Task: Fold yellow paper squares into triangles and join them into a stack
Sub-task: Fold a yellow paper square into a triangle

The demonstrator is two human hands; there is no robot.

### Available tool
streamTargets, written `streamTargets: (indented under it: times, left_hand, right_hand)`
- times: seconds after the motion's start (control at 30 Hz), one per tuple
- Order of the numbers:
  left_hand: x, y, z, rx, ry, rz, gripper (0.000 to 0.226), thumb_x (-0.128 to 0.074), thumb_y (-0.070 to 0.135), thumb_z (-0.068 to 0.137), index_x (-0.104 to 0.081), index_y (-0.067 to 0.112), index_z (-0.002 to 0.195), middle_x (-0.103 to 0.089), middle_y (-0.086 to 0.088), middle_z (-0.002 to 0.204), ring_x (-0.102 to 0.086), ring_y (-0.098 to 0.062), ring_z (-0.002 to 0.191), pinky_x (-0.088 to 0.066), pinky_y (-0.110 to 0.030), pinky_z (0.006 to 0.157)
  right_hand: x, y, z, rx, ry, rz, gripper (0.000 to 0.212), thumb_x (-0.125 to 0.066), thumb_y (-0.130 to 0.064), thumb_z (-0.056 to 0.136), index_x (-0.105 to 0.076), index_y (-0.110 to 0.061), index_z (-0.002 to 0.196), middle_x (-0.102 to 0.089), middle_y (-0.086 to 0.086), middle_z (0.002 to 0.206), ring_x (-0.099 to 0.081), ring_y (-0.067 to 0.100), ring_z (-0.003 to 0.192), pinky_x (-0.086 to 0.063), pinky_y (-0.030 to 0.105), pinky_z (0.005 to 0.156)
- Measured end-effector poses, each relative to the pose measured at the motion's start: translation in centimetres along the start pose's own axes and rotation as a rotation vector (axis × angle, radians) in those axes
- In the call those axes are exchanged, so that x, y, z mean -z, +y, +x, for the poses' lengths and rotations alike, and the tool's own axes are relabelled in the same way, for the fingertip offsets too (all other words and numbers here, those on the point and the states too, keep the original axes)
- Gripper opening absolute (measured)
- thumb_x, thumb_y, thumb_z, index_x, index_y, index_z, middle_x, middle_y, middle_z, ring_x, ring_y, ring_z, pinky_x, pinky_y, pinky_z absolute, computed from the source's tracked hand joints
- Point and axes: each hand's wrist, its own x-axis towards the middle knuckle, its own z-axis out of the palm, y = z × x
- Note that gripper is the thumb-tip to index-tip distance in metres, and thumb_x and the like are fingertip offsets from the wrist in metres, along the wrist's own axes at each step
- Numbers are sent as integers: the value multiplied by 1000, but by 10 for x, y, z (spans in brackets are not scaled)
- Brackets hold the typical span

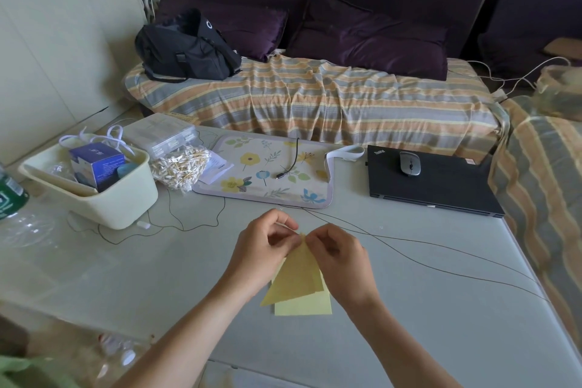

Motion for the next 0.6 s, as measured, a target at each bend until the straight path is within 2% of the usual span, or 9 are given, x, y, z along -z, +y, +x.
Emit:
streamTargets:
  times: [0.07, 0.13, 0.2, 0.3, 0.4, 0.53, 0.6]
  left_hand:
    - [-1, -1, -1, -95, 66, 114, 17, -80, 11, 83, -68, 22, 84, -71, 9, 75, -64, -4, 69, -49, -16, 67]
    - [-2, -2, -1, -134, 89, 162, 17, -81, 11, 82, -69, 22, 78, -70, 10, 70, -63, -5, 67, -50, -19, 65]
    - [-2, -1, -1, -125, 69, 153, 12, -77, 18, 86, -71, 25, 78, -71, 13, 71, -65, -5, 68, -52, -21, 67]
    - [-3, 1, -3, -114, 35, 118, 10, -78, 31, 86, -70, 25, 84, -72, 12, 78, -66, -3, 73, -50, -16, 67]
    - [-2, 3, -4, -75, 5, 112, 12, -80, 29, 84, -68, 26, 88, -71, 9, 80, -63, -3, 70, -48, -13, 65]
    - [0, 5, -2, 31, -24, 116, 7, -70, 20, 88, -72, 25, 83, -70, 12, 75, -58, 3, 64, -41, -8, 58]
    - [0, 4, -3, 114, -50, 101, 8, -67, 22, 88, -73, 24, 83, -69, 13, 74, -58, 3, 65, -41, -10, 58]
  right_hand:
    - [0, 2, 2, -37, -8, 46, 17, -65, -22, 93, -68, -23, 77, -69, -10, 73, -60, 6, 67, -47, 20, 66]
    - [-1, 3, 2, -69, -20, 99, 16, -63, -23, 93, -68, -22, 78, -68, -7, 73, -59, 10, 68, -49, 29, 68]
    - [-1, 4, 3, -77, -22, 113, 14, -63, -25, 93, -69, -22, 80, -69, -4, 74, -61, 16, 70, -51, 34, 69]
    - [-1, 4, 3, -78, -37, 100, 14, -62, -25, 94, -69, -23, 81, -71, -3, 76, -64, 24, 78, -54, 40, 72]
    - [-1, 4, 2, -75, -47, 86, 15, -62, -21, 94, -69, -25, 81, -71, -8, 78, -64, 14, 76, -51, 30, 71]
    - [-1, 2, 0, -34, -8, 7, 14, -65, -21, 91, -69, -26, 79, -71, -14, 76, -62, 0, 71, -44, 12, 62]
    - [0, 2, -1, 12, 11, -22, 14, -67, -17, 89, -68, -25, 78, -70, -16, 74, -64, 0, 72, -44, 10, 62]
